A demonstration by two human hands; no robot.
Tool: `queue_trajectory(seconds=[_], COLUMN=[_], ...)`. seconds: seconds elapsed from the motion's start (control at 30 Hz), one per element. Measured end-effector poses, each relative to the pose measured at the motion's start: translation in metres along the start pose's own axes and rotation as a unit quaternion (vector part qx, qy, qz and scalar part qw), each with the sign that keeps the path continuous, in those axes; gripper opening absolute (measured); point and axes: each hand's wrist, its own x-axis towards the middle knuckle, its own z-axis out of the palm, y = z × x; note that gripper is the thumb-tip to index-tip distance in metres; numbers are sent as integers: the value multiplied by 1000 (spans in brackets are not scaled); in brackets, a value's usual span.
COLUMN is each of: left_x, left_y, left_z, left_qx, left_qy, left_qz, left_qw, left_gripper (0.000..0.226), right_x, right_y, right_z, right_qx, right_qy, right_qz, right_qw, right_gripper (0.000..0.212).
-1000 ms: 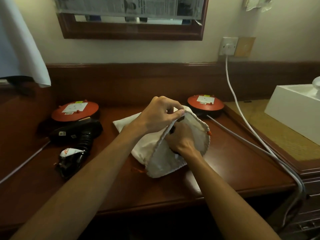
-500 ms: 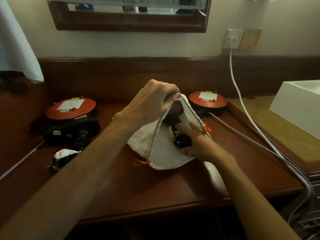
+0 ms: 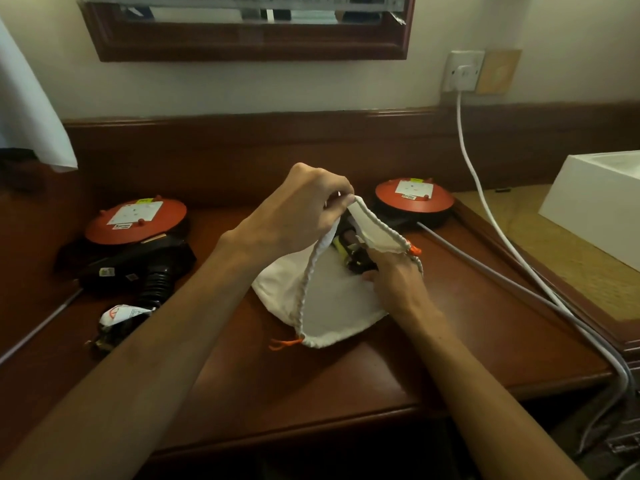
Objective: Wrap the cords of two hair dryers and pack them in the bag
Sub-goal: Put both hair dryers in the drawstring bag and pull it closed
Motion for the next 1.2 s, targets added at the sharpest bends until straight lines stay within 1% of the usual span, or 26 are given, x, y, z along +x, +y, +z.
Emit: queue_trajectory(seconds=[0.07,0.13,0.2,0.27,0.3,0.33,0.37,0.4,0.43,0.47,0.5,0.53,0.57,0.6,0.63,0.67,0.7,0.73,0.77,0.83,0.97,1.07,1.13,1.2], left_x=[-2,-5,-8,-15,-19,-24,-30,-35,-42,-50,-61,-74,-87,-100,-110,-117,-122,-125,-127,-131,-136,-134,-135,-137], left_y=[1,2,4,5,3,0,-9,-19,-31,-44,-54,-61,-66,-69,-71,-73,-77,-79,-83,-91,-103,-106,-108,-109], left_z=[-2,-4,-4,-7,-8,-8,-3,4,15,29,44,60,73,84,91,95,96,95,92,88,83,85,86,85], left_qx=[-5,1,6,-38,-77,-114,-134,-127,-83,-22,36,71,84,83,80,78,78,81,88,100,112,120,122,122], left_qy=[-40,-116,-187,-225,-219,-187,-132,-77,-47,-59,-114,-187,-243,-269,-279,-279,-279,-282,-287,-294,-314,-317,-317,-317], left_qz=[-15,-49,-77,-115,-142,-171,-203,-239,-277,-323,-371,-407,-425,-429,-426,-421,-416,-411,-408,-400,-388,-379,-375,-368], left_qw=[999,992,979,967,962,961,961,960,956,944,921,891,868,858,857,860,862,863,862,862,859,861,863,865], left_gripper=[16,18,19,19,21,24,29,32,33,32,34,42,51,58,62,64,65,65,67,72,87,94,98,101], right_x=[-1,-4,-11,-21,-25,-30,-33,-33,-30,-24,-14,0,15,28,39,45,46,43,39,28,30,51,63,69], right_y=[1,-2,-11,-18,-21,-24,-27,-29,-31,-34,-35,-32,-28,-24,-20,-17,-17,-16,-14,-13,-24,-37,-36,-28], right_z=[3,1,-7,-22,-32,-44,-57,-69,-79,-88,-91,-88,-83,-75,-64,-53,-40,-27,-13,6,14,10,11,15], right_qx=[-15,-34,-55,-76,-71,-44,4,56,97,123,126,114,92,66,39,0,-61,-131,-181,-227,-276,-262,-269,-297], right_qy=[12,27,9,-37,-30,6,68,136,193,236,261,260,229,166,82,-11,-91,-139,-162,-170,-182,-136,-133,-168], right_qz=[18,27,20,-10,-30,-48,-63,-76,-88,-92,-87,-78,-66,-56,-56,-61,-75,-101,-132,-161,-157,-191,-209,-186], right_qw=[1000,999,998,996,997,998,996,986,972,959,953,956,967,982,994,998,991,976,961,945,931,936,931,921], right_gripper=[32,23,24,23,18,14,11,10,10,9,8,7,8,17,29,40,45,47,46,44,40,38,47,62])
